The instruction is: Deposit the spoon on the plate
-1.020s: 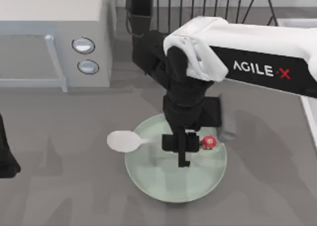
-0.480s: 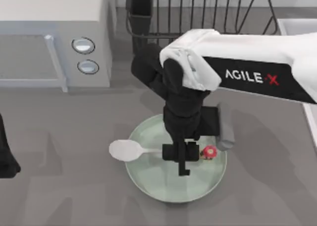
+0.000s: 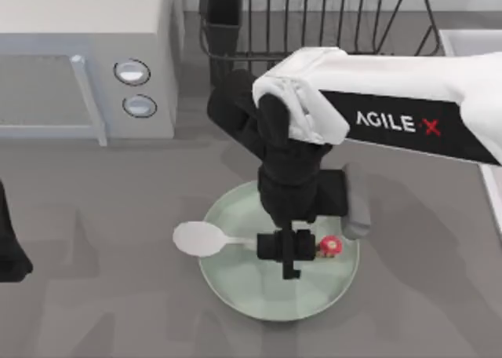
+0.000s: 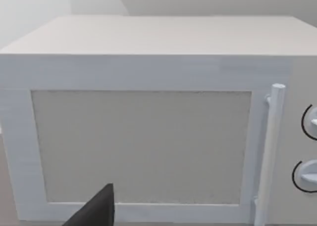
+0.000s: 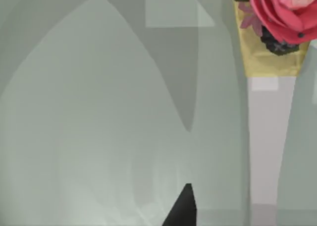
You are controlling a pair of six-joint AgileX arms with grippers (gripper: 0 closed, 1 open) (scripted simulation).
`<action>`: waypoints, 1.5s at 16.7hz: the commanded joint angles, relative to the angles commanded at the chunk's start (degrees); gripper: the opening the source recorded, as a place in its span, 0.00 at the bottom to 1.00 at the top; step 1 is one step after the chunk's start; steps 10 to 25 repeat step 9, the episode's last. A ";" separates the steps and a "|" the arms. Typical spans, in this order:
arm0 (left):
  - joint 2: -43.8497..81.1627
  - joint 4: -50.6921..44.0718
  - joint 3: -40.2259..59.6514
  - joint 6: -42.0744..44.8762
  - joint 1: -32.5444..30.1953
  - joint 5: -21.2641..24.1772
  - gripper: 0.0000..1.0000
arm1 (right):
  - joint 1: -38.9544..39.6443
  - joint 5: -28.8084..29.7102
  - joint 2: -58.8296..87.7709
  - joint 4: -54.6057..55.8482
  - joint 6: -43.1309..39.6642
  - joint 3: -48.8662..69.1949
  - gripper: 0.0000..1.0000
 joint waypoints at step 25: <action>0.00 0.00 0.00 0.00 0.00 0.00 1.00 | 0.00 0.00 0.00 0.00 0.00 0.00 1.00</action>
